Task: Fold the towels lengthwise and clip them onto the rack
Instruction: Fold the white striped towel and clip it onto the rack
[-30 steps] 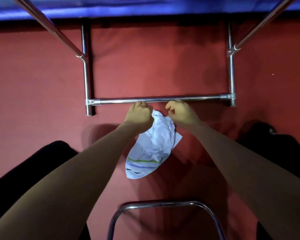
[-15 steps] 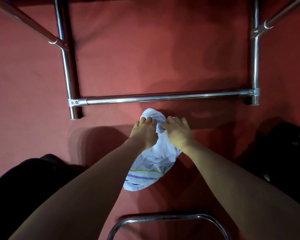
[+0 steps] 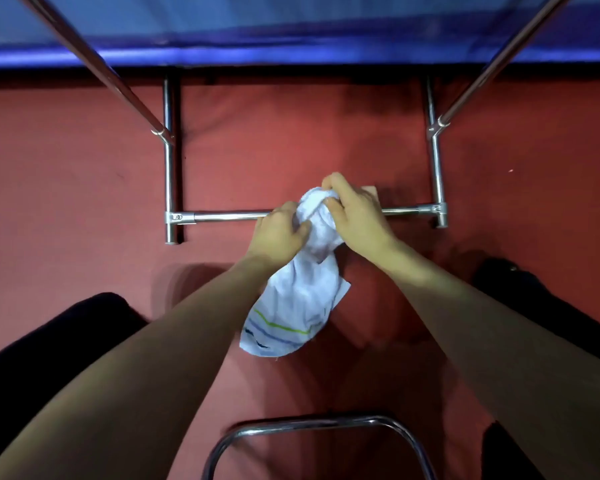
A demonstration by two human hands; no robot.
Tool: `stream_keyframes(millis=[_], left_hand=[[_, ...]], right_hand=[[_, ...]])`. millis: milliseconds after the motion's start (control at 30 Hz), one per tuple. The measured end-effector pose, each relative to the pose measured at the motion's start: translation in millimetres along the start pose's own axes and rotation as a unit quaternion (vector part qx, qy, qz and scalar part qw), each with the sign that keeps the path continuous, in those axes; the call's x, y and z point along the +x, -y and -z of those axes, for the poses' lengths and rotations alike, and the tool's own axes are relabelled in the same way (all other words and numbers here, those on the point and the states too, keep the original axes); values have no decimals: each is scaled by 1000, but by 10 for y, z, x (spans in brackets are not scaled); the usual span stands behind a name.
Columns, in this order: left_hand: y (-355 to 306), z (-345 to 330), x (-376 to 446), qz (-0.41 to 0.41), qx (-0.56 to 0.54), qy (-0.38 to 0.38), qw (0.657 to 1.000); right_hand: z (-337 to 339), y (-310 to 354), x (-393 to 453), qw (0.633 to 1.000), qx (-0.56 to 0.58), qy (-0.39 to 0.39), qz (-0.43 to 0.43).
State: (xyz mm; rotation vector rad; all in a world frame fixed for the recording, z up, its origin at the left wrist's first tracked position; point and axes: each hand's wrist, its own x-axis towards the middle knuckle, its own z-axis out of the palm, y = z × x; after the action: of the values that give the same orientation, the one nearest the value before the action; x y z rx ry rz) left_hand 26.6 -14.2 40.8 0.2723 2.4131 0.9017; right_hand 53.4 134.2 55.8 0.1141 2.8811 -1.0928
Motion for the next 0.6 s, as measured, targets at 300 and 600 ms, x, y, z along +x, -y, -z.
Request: stream_keyframes(millis=[300, 600], left_hand=[[-1063, 1044, -761, -138, -56, -131, 980], [-2253, 2086, -1629, -218, 8, -305, 927]], right_hand=[[1261, 1233, -231, 974, 147, -173, 10], [2495, 2401, -501, 914, 237, -316, 89]])
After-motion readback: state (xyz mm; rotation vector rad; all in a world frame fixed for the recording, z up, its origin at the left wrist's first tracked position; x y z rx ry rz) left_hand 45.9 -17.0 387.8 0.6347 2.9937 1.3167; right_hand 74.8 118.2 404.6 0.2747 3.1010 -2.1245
